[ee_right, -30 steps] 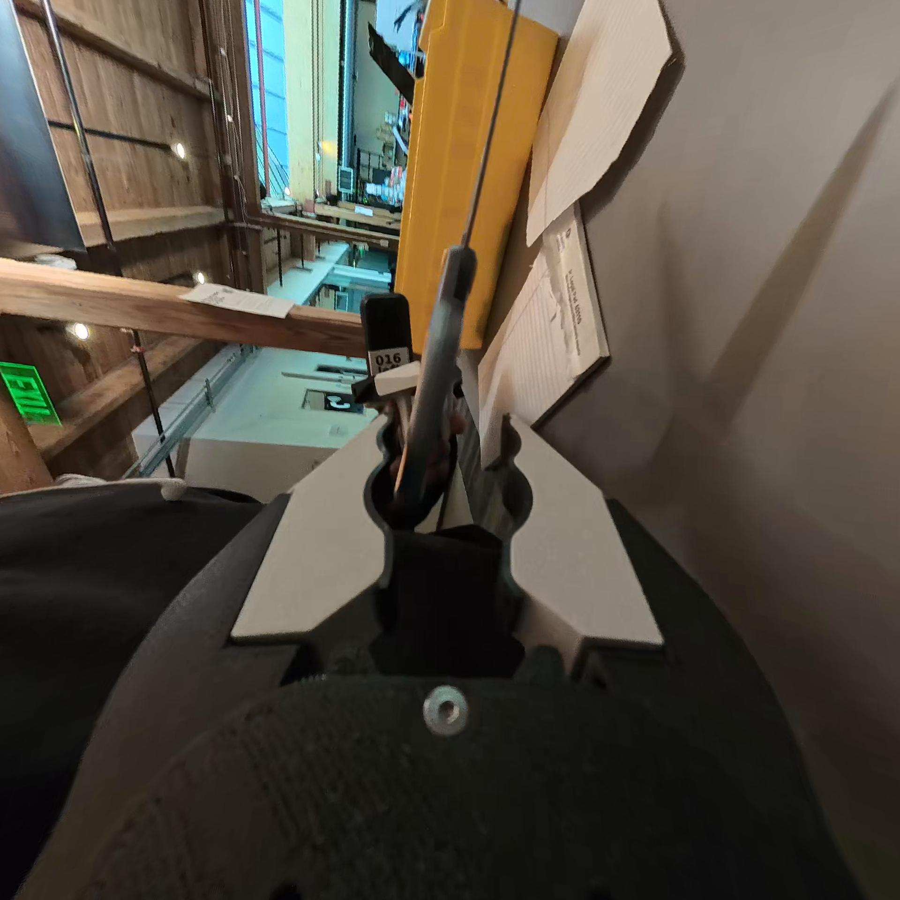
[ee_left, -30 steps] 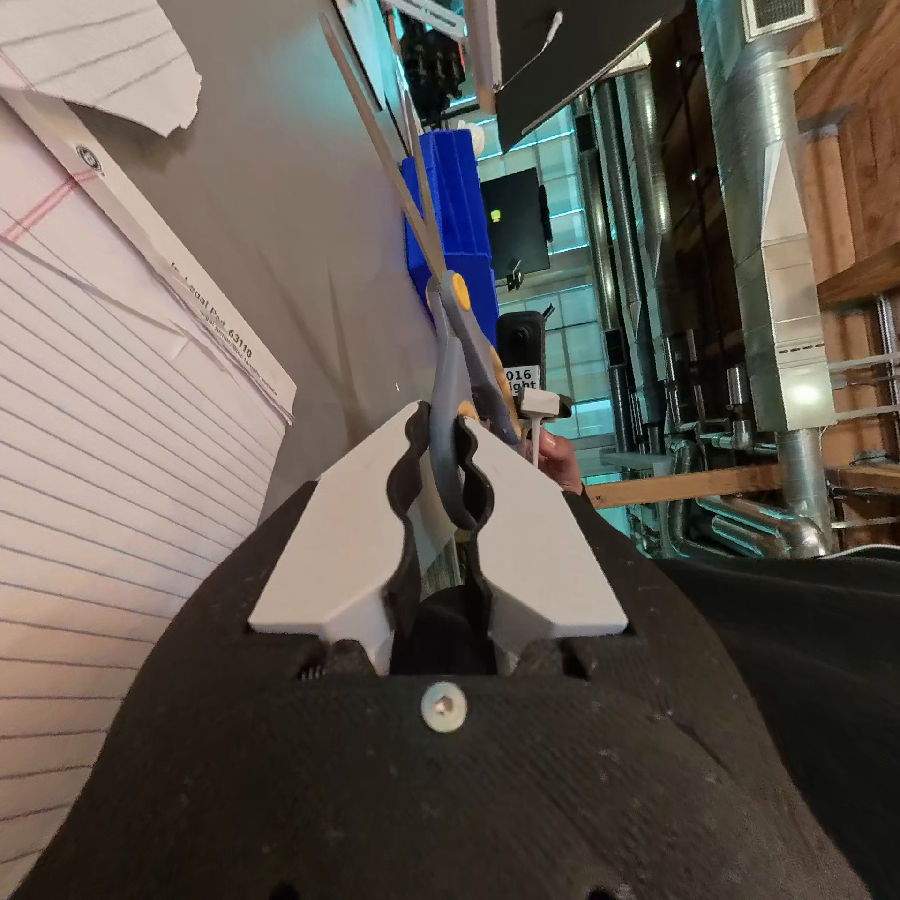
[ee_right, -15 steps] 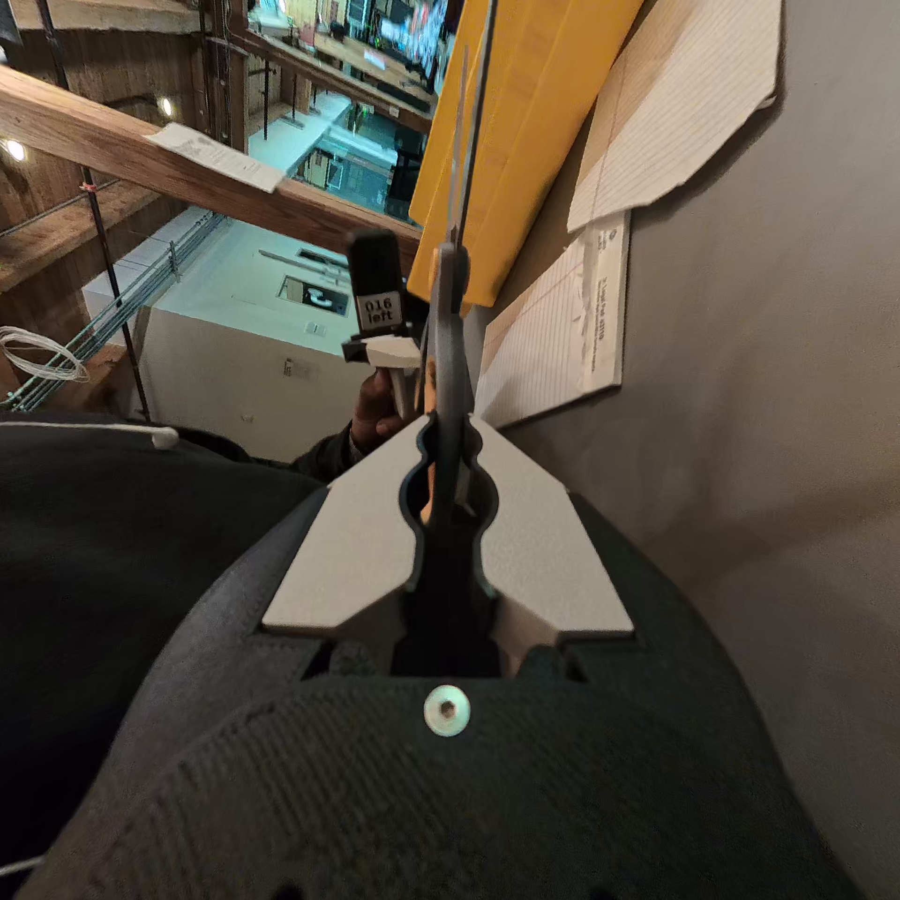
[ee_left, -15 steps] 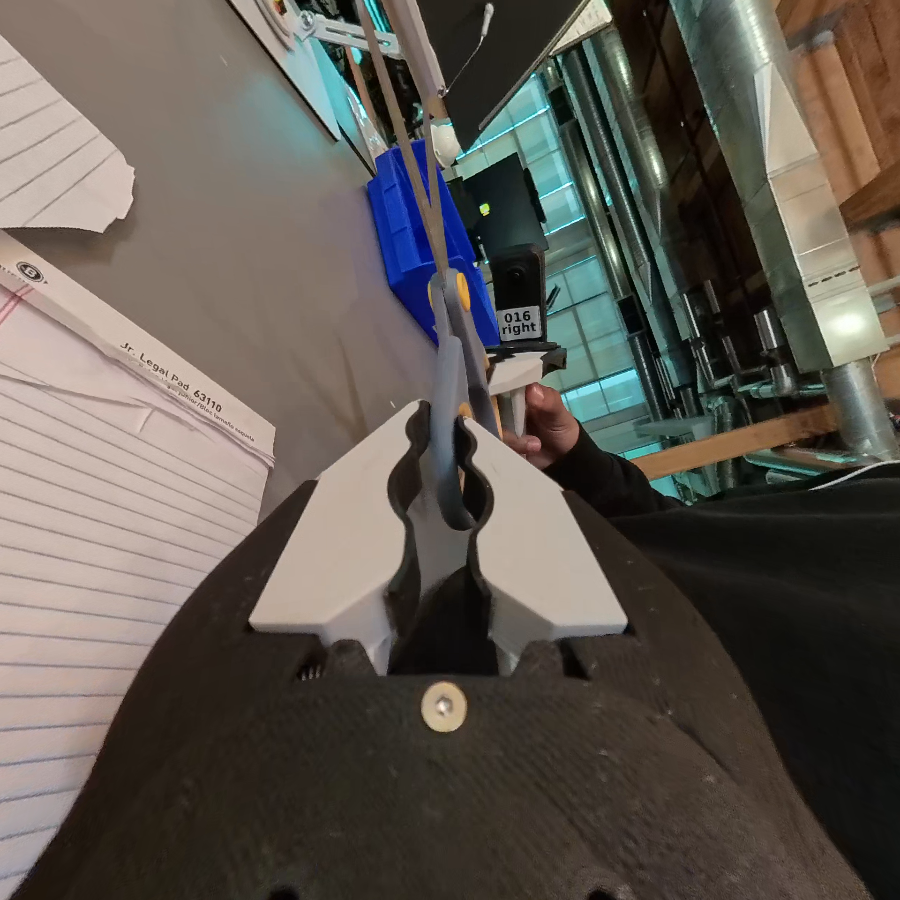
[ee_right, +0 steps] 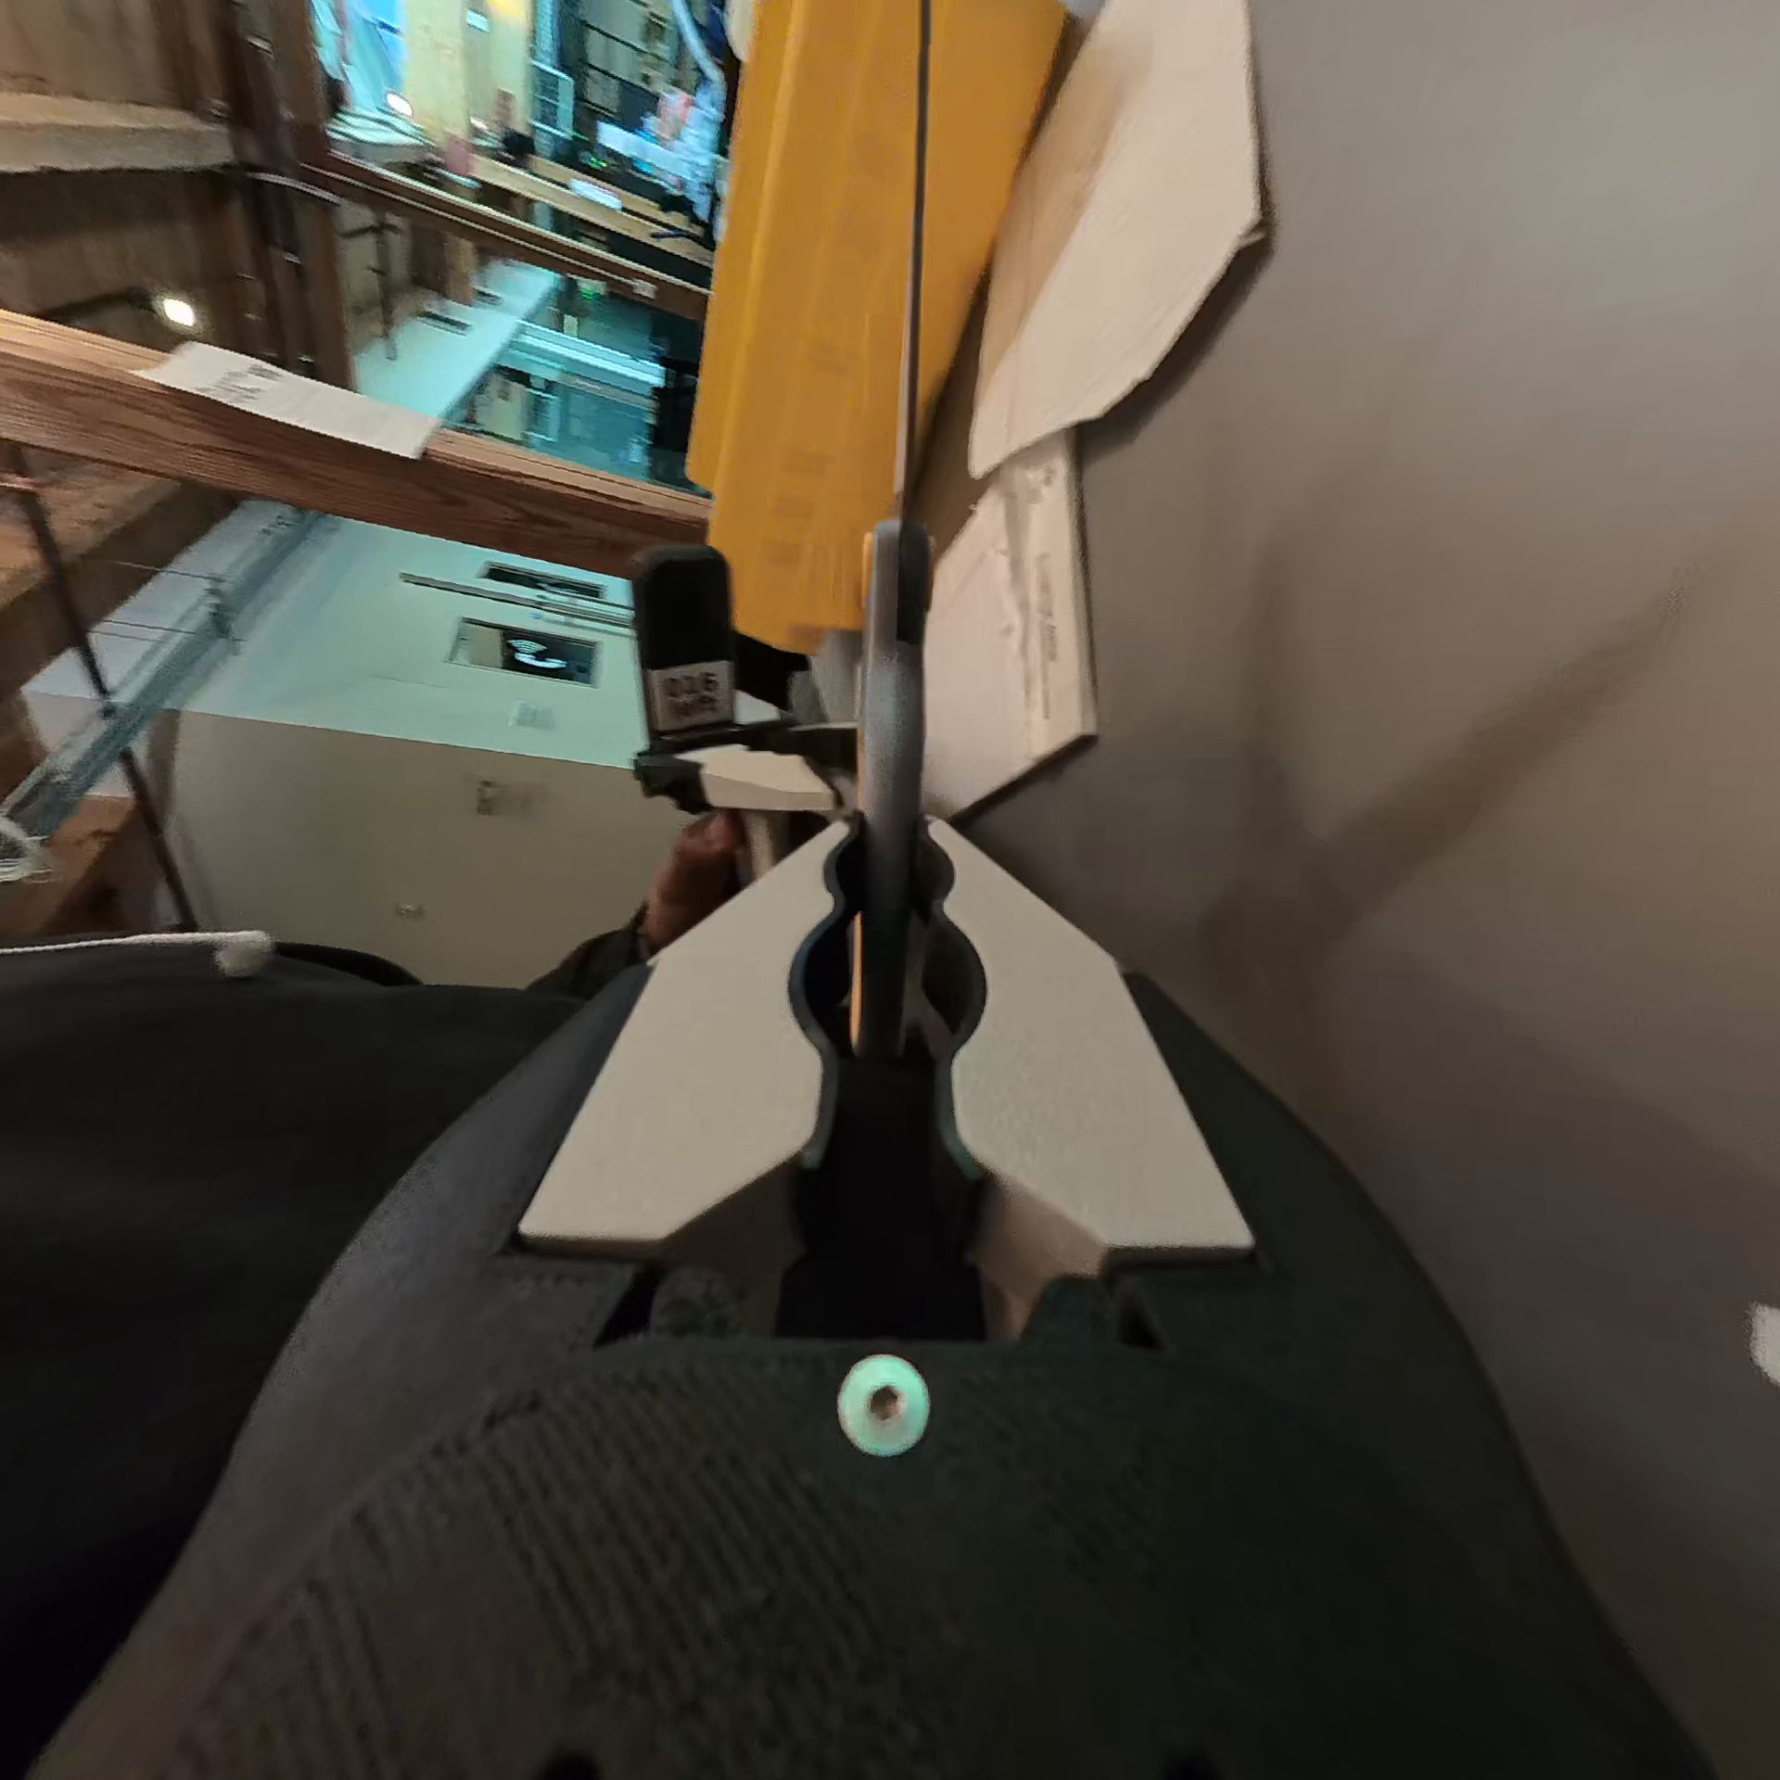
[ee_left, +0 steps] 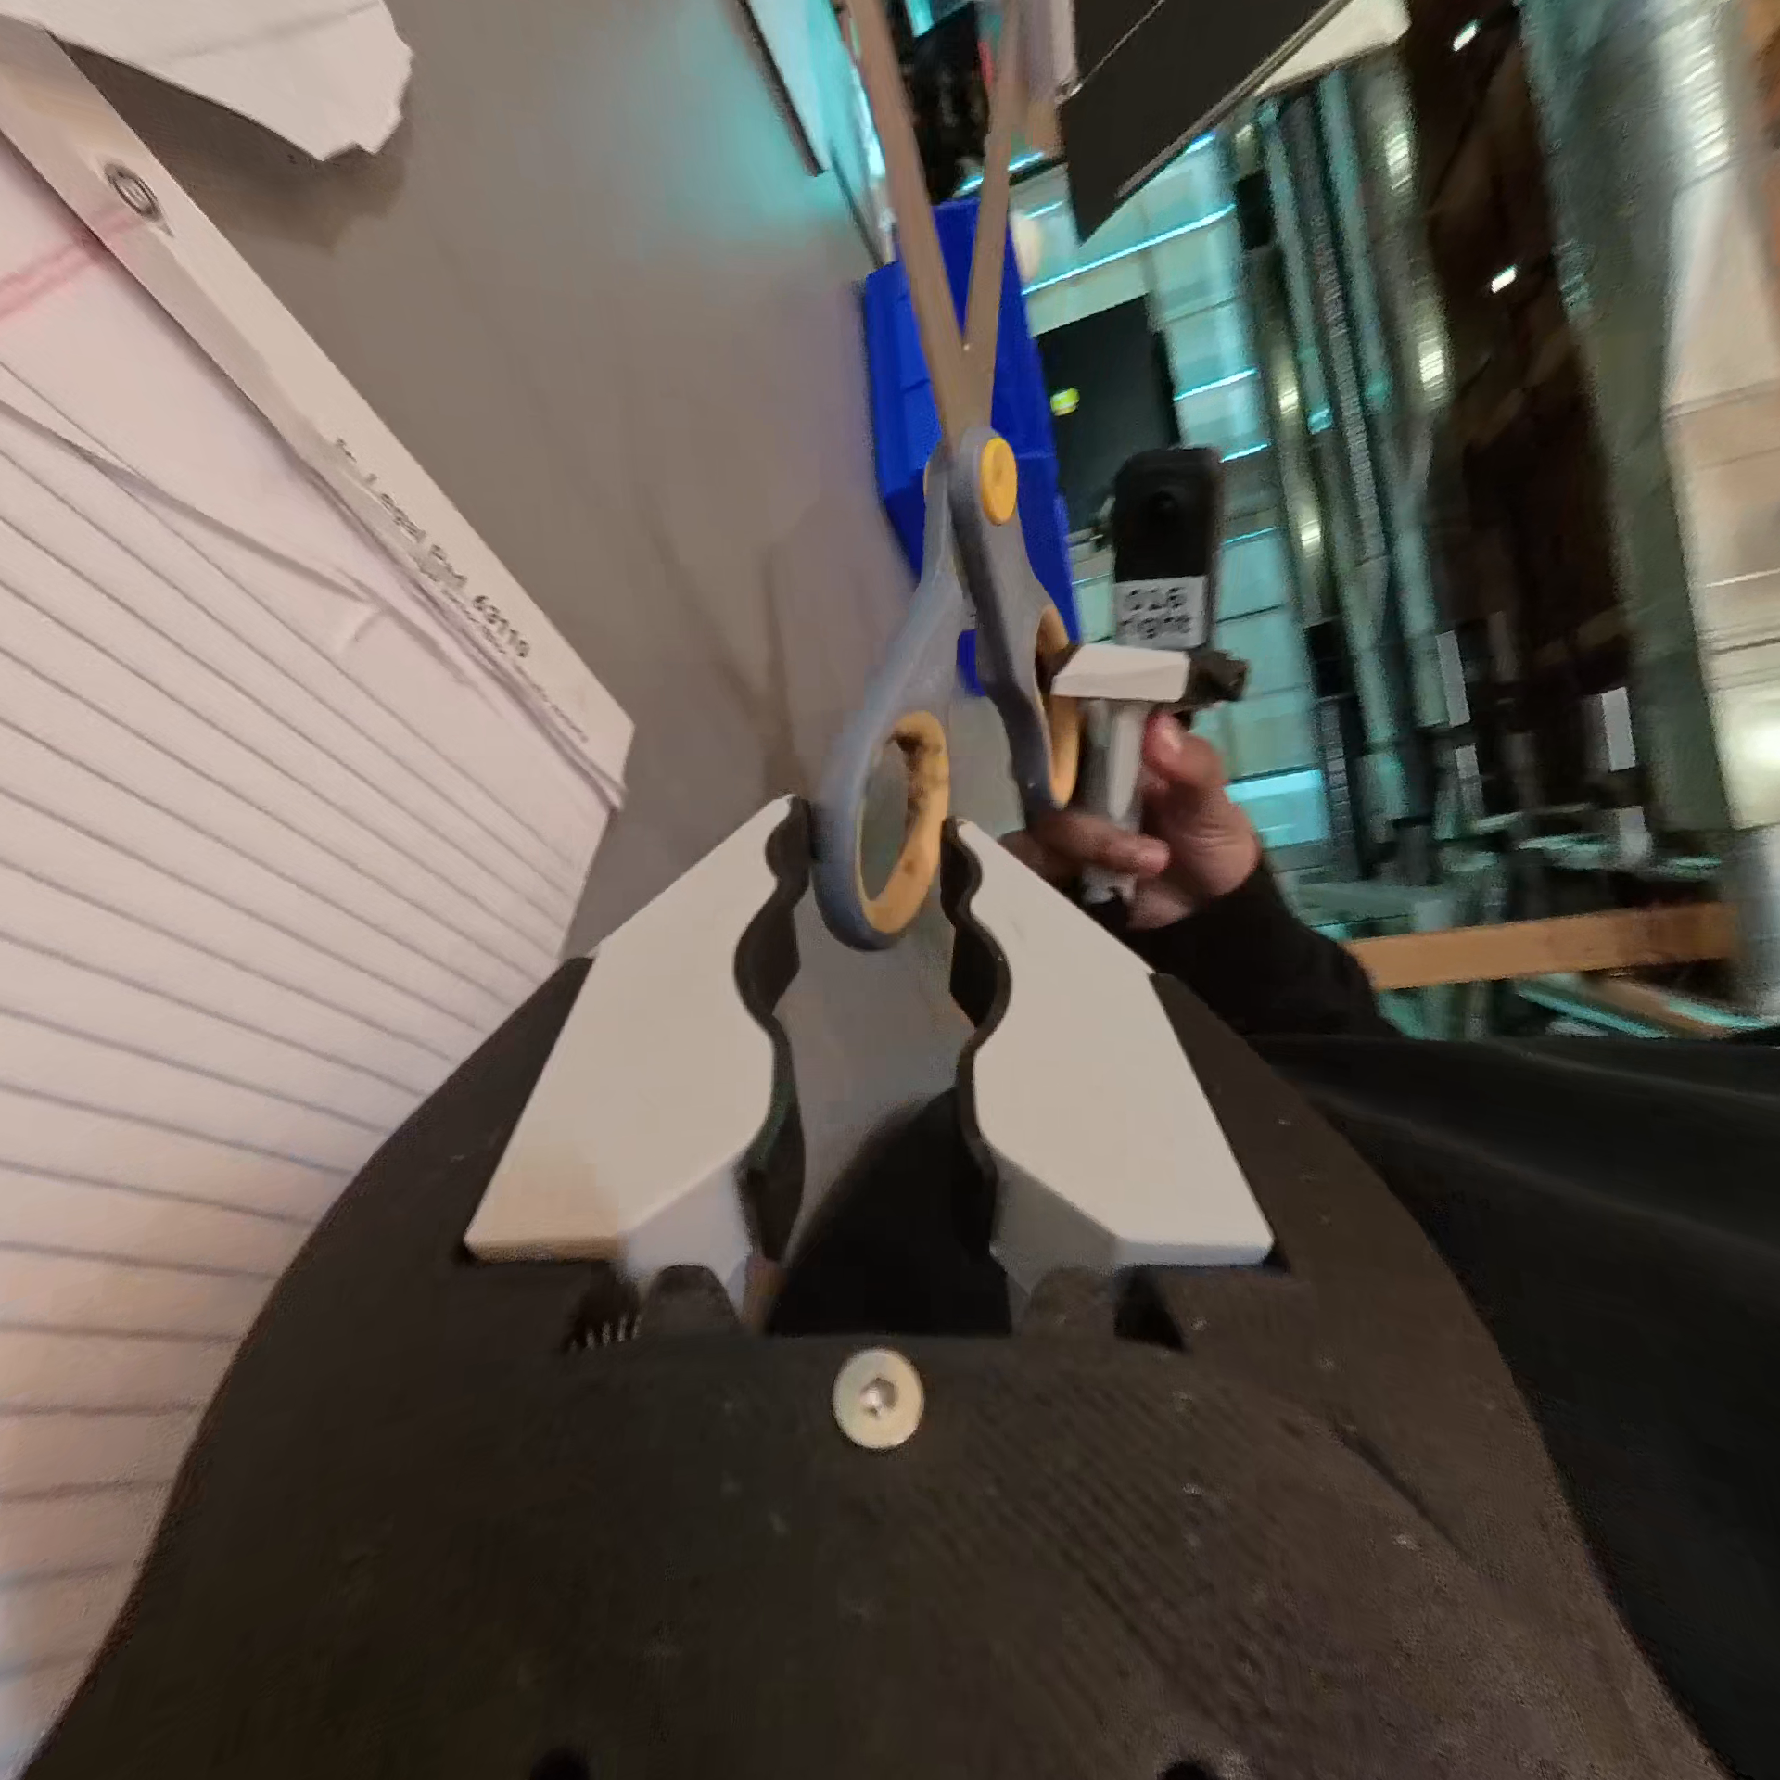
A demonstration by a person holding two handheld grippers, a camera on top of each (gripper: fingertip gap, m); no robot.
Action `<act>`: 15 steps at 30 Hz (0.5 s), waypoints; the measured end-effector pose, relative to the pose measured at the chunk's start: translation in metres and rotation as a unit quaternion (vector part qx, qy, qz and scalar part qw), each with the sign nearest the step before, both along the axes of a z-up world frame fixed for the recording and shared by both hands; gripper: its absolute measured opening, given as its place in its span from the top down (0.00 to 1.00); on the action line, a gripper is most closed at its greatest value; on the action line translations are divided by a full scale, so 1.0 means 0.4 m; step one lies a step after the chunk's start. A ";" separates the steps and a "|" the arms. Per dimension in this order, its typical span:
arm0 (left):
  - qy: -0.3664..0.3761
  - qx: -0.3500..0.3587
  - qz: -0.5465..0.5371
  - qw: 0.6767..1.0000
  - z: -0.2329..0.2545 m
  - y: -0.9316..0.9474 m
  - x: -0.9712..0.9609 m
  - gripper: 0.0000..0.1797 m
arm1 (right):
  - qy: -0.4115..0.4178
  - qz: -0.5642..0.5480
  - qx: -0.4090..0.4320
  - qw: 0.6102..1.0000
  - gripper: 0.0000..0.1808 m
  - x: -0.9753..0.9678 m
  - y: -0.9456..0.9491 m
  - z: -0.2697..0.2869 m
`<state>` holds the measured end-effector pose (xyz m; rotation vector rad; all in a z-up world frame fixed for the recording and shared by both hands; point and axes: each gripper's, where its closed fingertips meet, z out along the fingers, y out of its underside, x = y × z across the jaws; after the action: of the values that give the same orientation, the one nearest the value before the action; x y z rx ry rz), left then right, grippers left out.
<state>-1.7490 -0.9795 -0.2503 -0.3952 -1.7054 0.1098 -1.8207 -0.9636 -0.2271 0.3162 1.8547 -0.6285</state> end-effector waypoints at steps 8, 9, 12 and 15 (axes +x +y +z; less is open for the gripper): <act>-0.008 0.039 -0.059 0.997 -0.007 0.062 -0.021 0.91 | 0.045 0.046 0.101 0.993 0.96 0.006 0.023 -0.079; -0.019 0.042 -0.071 0.996 -0.015 0.078 -0.023 0.91 | 0.039 0.048 0.108 0.992 0.96 0.008 0.023 -0.083; -0.046 0.015 -0.084 0.995 -0.030 0.092 -0.015 0.90 | 0.018 0.040 0.111 0.993 0.96 0.011 0.012 -0.088; -0.065 0.005 -0.069 0.995 -0.045 0.068 0.003 0.88 | -0.011 0.010 0.102 0.995 0.96 0.003 -0.011 -0.089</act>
<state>-1.7477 -0.9524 -0.2682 -0.5214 -1.7992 -0.0264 -1.8194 -0.9681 -0.2628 0.4358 1.9015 -0.4200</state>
